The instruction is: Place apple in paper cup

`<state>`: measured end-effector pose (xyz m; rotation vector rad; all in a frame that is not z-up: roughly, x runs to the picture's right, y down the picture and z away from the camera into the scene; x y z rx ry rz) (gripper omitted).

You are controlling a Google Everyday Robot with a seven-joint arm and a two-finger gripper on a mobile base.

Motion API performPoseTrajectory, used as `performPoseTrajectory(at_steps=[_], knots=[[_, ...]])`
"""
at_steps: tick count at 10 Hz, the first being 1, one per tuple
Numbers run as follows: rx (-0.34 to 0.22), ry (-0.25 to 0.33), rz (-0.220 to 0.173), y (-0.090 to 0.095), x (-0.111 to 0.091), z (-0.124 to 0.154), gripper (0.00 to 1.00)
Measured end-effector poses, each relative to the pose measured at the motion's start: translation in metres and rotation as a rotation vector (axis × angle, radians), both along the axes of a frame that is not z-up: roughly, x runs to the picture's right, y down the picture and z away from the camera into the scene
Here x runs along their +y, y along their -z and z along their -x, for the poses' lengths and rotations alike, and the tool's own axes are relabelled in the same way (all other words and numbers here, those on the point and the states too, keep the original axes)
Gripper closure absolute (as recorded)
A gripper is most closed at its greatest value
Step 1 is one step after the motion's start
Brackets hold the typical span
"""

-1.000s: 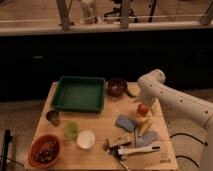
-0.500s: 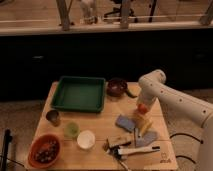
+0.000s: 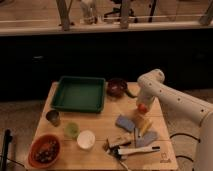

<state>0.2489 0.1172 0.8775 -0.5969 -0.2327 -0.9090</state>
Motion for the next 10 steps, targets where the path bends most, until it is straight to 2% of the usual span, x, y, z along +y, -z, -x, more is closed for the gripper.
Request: performPoseTrajectory(at_steps=[3,5,8,10], knots=[[-0.007,0.016,-0.003,0.009,-0.002,-0.004,1.0],[-0.051,0.033,-0.034,0.03,-0.023,0.009,1.0],[-0.089,0.05,-0.058,0.051,-0.036,0.015,1.0],[-0.106,0.063,-0.062,0.058,-0.04,0.019,1.0]])
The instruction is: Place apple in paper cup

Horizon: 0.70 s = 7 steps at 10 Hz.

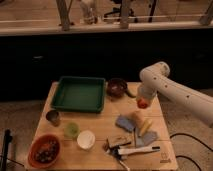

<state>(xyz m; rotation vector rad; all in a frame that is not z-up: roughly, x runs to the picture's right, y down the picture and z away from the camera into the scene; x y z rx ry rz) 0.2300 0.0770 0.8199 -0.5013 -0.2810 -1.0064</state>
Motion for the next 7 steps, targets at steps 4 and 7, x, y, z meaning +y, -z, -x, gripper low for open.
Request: performPoseTrajectory(at_steps=[4,7], knots=[[-0.048,0.032,0.01,0.017,-0.005,0.013,1.0],[-0.092,0.061,0.029,0.028,-0.007,0.03,1.0]])
